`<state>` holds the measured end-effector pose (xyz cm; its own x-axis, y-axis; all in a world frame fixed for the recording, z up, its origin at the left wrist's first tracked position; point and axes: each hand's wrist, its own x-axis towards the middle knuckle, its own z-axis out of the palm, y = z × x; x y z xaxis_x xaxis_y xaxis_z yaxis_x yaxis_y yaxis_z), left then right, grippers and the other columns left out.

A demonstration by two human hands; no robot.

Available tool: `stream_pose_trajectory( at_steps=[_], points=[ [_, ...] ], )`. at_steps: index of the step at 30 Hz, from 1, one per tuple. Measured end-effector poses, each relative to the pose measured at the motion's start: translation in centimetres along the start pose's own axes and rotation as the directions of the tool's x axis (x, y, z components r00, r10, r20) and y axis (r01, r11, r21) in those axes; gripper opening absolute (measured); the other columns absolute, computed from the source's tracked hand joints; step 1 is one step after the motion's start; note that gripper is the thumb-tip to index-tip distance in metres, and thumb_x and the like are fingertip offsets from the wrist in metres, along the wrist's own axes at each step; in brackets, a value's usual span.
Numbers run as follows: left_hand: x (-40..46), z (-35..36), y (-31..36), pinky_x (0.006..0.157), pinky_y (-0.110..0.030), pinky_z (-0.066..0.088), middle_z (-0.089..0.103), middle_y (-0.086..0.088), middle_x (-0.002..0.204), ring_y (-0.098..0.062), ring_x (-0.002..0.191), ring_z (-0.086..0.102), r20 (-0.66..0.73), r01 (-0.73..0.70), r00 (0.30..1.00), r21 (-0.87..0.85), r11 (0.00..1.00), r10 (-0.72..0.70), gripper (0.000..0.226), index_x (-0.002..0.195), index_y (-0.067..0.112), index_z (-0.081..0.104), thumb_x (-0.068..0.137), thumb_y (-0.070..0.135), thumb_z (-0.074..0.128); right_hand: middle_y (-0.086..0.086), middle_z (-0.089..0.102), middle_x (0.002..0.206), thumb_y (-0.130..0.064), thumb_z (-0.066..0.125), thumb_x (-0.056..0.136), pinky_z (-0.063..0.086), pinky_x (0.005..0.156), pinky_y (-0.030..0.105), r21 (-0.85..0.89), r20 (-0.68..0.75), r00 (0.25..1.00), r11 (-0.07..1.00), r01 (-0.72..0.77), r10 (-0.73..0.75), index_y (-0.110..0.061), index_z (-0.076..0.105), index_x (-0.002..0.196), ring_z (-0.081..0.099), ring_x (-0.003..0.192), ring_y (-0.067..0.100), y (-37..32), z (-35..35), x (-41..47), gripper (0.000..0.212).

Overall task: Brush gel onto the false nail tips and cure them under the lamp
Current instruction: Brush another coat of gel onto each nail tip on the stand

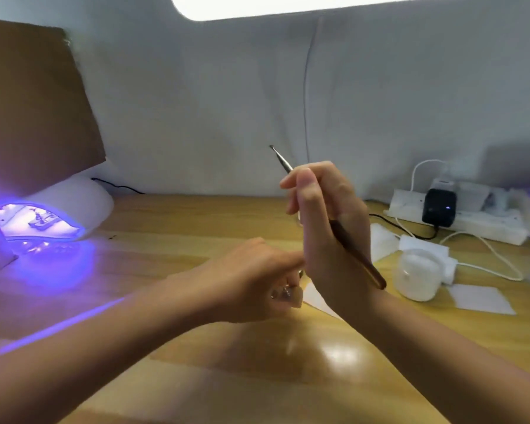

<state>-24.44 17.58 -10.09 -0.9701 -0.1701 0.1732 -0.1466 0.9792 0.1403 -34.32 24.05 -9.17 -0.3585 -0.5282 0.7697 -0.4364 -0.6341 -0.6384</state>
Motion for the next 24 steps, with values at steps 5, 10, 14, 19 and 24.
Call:
stream_pose_trajectory(
  at_steps=[5,10,14,19,24],
  points=[
    [4.4,2.6,4.2,0.055,-0.002,0.034,0.045,0.031,0.069,0.020,0.067,0.046,-0.021,-0.006,1.000,-0.213,0.977,0.002,0.053,0.074,0.061,0.036,0.073,0.019,0.068,0.007,0.052,0.064,-0.031,0.039,0.090,0.040,0.054,0.025,-0.152,0.016,1.000,0.988,-0.002,0.004,-0.025,0.054,0.075,0.051,0.058,0.016,-0.8,-6.3,-0.4,0.022],
    [8.0,5.1,7.8,0.056,0.000,0.034,0.042,0.031,0.068,0.025,0.070,0.042,-0.018,-0.016,1.000,-0.274,0.962,0.012,0.046,0.075,0.056,0.035,0.077,0.026,0.071,-0.005,0.055,0.062,-0.040,0.042,0.086,0.041,0.055,0.020,-0.245,-0.026,0.995,0.965,-0.097,0.093,-0.031,0.054,0.072,0.052,0.058,0.005,-0.9,-11.5,-0.9,0.020],
    [10.1,6.5,9.9,0.064,-0.014,0.040,0.054,0.024,0.091,0.008,0.074,0.046,0.024,0.005,1.000,-0.276,0.961,0.002,0.043,0.111,0.040,0.045,0.079,0.027,0.070,-0.008,0.053,0.056,-0.034,0.049,0.087,0.041,0.058,0.017,-0.206,-0.101,0.982,0.962,-0.179,0.161,-0.028,0.057,0.066,0.051,0.057,0.002,-0.7,-14.9,-1.0,0.024],
    [11.7,7.6,11.2,0.059,-0.011,0.034,0.056,0.016,0.111,0.000,0.084,0.047,0.024,0.026,0.999,-0.224,0.974,-0.021,0.051,0.121,0.036,0.041,0.079,0.028,0.070,-0.005,0.051,0.055,-0.028,0.044,0.092,0.038,0.055,0.011,-0.237,-0.109,0.983,0.957,-0.167,0.145,-0.021,0.057,0.068,0.048,0.054,0.001,-0.7,-17.9,-1.1,0.028],
    [10.3,6.7,10.6,0.077,-0.021,0.047,0.050,0.023,0.121,0.000,0.105,0.049,-0.003,0.060,0.998,-0.192,0.980,-0.061,0.059,0.121,0.043,0.038,0.074,0.037,0.073,-0.003,0.051,0.053,-0.038,0.050,0.085,0.042,0.056,0.017,-0.226,-0.097,0.978,0.952,-0.204,0.187,-0.015,0.059,0.065,0.048,0.052,0.003,-0.6,-19.0,-0.8,0.032]
  ],
)
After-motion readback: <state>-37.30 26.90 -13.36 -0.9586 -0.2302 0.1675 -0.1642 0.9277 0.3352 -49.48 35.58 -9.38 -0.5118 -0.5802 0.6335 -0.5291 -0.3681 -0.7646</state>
